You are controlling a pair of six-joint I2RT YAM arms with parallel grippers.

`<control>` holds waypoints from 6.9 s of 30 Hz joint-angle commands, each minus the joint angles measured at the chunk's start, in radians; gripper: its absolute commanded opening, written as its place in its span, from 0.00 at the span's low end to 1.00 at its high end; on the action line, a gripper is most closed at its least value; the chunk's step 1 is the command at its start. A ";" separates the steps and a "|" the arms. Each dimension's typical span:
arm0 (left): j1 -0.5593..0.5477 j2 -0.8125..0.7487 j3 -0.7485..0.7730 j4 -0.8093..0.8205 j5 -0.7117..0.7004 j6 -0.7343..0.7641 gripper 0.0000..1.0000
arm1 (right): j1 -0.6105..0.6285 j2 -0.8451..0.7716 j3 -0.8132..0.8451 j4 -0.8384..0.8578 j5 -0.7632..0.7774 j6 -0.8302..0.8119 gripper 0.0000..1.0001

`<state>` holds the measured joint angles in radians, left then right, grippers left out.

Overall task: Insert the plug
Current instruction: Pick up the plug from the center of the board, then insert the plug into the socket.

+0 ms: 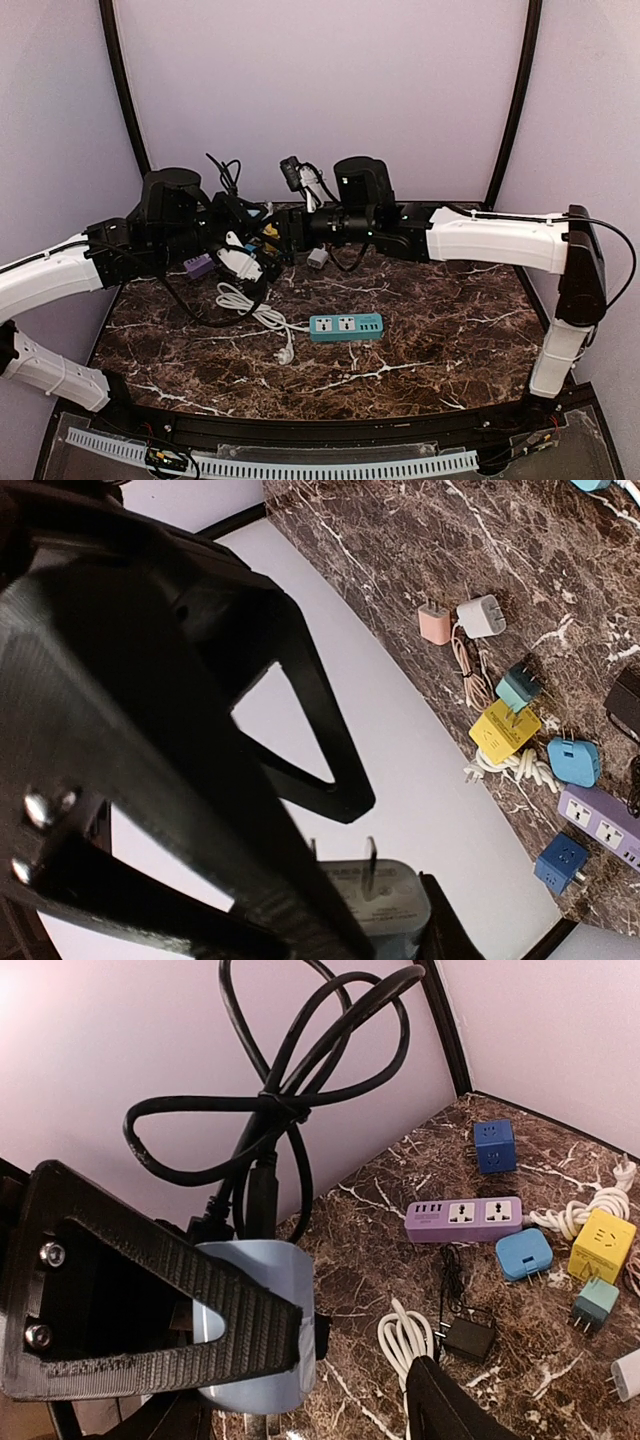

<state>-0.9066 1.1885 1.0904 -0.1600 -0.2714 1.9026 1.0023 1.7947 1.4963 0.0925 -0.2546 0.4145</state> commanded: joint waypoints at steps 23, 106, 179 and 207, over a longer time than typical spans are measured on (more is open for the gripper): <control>-0.036 -0.050 0.003 -0.006 -0.005 -0.252 0.98 | -0.081 -0.092 -0.058 0.179 -0.063 -0.065 0.00; 0.009 0.200 0.503 -0.473 0.470 -1.287 0.00 | -0.247 -0.609 -0.307 -0.402 -0.339 -0.741 0.99; 0.161 0.547 -0.084 0.329 0.760 -1.454 0.01 | -0.538 -0.466 -0.632 -0.160 -0.382 -0.492 0.99; 0.178 0.467 -0.194 0.349 0.875 -1.467 0.00 | -0.539 -0.473 -0.655 -0.138 -0.387 -0.453 0.99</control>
<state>-0.7258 1.6630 0.9340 0.1673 0.5709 0.4152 0.4671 1.3304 0.8413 -0.0669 -0.6312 -0.0574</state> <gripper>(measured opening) 0.144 0.986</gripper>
